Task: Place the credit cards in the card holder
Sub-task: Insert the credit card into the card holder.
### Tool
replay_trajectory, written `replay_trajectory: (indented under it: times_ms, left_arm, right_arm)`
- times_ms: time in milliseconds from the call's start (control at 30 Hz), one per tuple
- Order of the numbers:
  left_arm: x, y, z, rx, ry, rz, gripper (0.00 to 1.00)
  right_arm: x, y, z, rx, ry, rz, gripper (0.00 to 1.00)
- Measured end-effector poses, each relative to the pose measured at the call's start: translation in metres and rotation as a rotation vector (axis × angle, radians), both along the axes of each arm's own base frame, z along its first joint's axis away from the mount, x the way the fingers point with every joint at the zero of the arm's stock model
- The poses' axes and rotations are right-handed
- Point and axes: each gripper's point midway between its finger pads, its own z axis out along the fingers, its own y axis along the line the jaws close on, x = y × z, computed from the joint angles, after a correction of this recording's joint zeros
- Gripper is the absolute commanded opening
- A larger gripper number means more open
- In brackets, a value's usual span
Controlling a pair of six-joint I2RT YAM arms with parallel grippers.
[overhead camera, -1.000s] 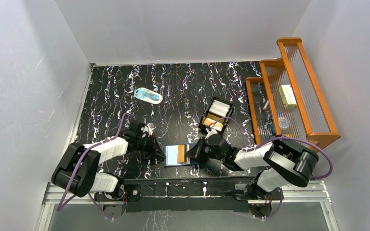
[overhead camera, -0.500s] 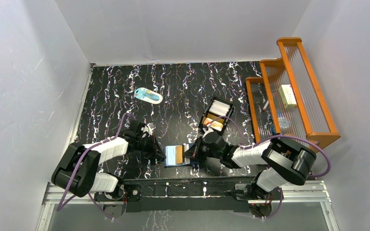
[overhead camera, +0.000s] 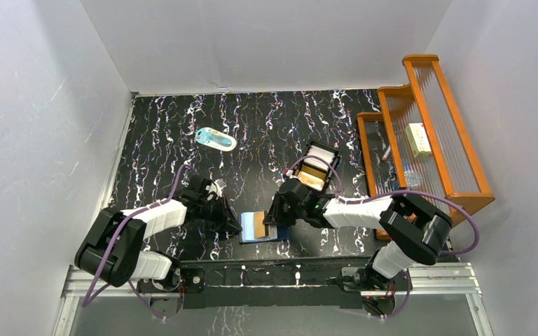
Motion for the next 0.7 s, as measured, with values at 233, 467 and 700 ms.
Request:
replay_trajectory:
  times_ms: [233,467,700]
  left_arm:
    - [-0.0005,-0.0005,0.0001,0.0,0.0,-0.003,0.0]
    - [-0.0008,-0.0007,0.0001,0.0,0.0,-0.005,0.0]
    - [-0.0009,-0.0008,0.0001,-0.001,0.0,-0.005,0.0]
  right_arm:
    - [0.0024,-0.0078,-0.0007,-0.085,-0.01,0.009,0.26]
    - [0.0016,-0.0105,-0.0011,-0.112,-0.02,0.021,0.26]
    - [0.0011,-0.0111,-0.0006,-0.121,-0.023,0.021,0.26]
